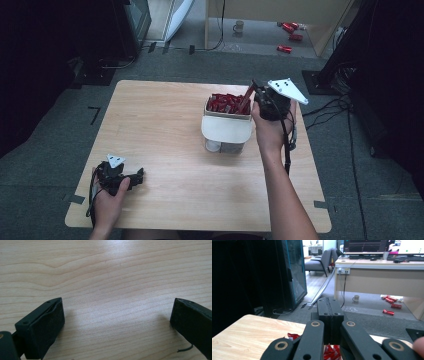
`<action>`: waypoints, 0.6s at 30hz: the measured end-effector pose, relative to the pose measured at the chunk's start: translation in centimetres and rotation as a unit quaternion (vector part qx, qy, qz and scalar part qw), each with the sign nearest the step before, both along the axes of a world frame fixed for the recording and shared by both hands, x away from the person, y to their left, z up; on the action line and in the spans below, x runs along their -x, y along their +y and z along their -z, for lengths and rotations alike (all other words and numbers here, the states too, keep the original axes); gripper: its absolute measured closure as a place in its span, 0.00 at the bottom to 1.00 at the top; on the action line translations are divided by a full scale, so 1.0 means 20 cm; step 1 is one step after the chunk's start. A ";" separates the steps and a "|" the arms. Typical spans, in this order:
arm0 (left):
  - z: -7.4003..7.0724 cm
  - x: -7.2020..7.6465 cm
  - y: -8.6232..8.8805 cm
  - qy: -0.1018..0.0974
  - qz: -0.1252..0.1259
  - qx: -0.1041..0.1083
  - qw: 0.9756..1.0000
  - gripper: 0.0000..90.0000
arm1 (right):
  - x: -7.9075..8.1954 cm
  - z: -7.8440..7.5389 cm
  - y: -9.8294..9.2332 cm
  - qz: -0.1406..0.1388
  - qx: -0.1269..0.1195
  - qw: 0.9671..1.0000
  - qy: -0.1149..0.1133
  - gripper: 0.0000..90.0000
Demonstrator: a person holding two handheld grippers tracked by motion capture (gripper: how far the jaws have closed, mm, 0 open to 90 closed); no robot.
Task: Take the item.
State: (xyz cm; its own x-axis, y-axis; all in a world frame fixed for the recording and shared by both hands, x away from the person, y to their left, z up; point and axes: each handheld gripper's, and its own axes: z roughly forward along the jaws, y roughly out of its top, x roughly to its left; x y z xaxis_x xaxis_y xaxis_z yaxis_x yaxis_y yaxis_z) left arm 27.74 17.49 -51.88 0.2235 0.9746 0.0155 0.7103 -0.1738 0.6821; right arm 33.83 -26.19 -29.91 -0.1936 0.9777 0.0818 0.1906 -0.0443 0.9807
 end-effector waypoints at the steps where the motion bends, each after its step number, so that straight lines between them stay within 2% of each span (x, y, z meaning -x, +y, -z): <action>1: 0.00 0.00 0.00 0.000 0.000 0.000 1.000 0.00 | 0.01 0.00 -0.01 0.001 -0.001 1.000 -0.001 1.00; 12: 0.00 0.00 0.00 0.000 0.000 0.000 1.000 0.00 | 0.06 -0.05 -0.13 0.028 -0.004 1.000 -0.013 1.00; 18: 0.00 0.00 0.00 -0.001 0.000 0.000 1.000 0.00 | 0.08 -0.03 -0.20 0.044 -0.001 0.999 -0.011 1.00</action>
